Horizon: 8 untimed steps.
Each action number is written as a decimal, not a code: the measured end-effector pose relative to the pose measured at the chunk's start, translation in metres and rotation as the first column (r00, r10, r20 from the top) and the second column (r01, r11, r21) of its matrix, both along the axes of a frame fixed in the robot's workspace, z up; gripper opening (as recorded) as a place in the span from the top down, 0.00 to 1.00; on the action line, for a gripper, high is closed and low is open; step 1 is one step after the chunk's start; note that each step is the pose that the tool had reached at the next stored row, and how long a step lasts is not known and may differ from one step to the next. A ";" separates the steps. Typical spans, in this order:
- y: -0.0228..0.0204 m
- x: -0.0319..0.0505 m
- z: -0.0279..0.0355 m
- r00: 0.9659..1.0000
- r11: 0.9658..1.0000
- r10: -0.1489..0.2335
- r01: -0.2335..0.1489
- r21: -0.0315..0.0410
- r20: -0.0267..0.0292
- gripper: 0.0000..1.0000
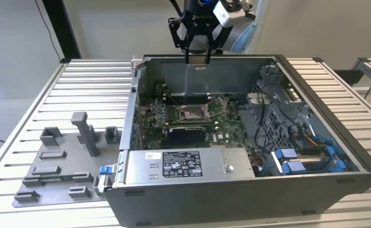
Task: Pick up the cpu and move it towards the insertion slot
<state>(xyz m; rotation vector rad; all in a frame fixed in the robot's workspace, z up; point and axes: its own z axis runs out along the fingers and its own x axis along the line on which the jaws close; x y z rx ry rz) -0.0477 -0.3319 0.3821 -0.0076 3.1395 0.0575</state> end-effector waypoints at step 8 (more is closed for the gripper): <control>0.0057 0.0021 -0.0005 1.000 1.000 -0.004 0.004 0.000 0.000 1.00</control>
